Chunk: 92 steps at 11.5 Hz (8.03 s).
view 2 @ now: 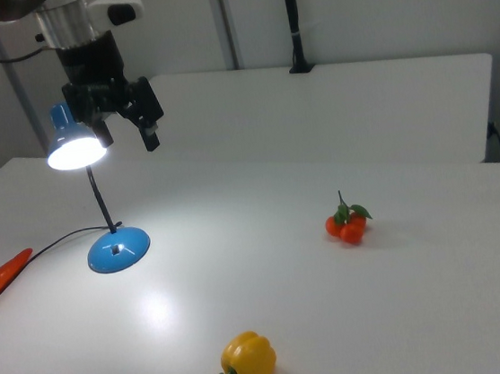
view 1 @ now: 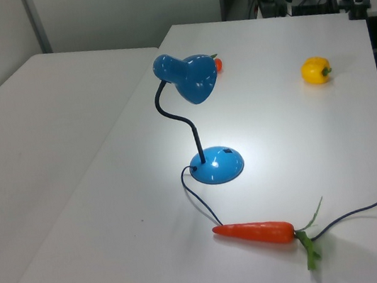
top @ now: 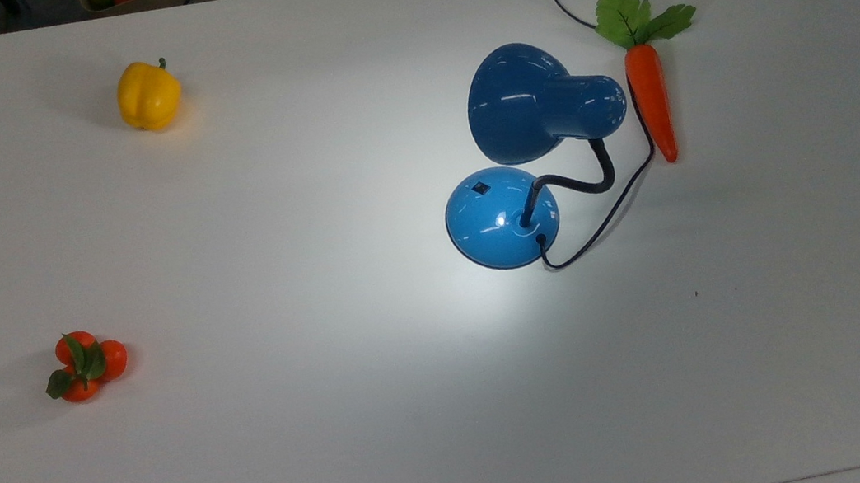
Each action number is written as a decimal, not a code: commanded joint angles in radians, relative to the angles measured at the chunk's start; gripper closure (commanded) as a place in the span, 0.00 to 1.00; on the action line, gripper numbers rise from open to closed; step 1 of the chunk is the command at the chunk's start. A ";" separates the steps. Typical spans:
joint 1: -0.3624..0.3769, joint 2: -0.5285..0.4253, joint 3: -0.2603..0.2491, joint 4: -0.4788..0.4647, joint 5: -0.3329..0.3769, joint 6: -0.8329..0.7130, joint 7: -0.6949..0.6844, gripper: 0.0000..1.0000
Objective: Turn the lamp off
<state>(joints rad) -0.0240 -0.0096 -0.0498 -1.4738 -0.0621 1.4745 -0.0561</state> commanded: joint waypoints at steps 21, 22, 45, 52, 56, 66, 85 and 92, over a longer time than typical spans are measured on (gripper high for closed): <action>0.010 0.010 0.007 -0.046 0.010 -0.026 -0.014 1.00; 0.018 0.010 0.013 -0.065 0.013 -0.008 -0.014 1.00; 0.320 0.188 0.074 -0.634 0.008 1.116 -0.082 1.00; 0.323 0.275 0.088 -0.614 0.010 1.225 -0.082 1.00; 0.322 0.293 0.088 -0.614 0.010 1.256 -0.080 1.00; 0.286 0.272 0.087 -0.612 0.012 1.029 -0.030 1.00; 0.038 -0.012 0.074 -0.167 -0.027 0.161 0.024 0.74; 0.015 -0.021 0.073 -0.163 -0.058 0.077 0.021 0.00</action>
<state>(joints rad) -0.0002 -0.0147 0.0248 -1.6274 -0.1055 1.5997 -0.0505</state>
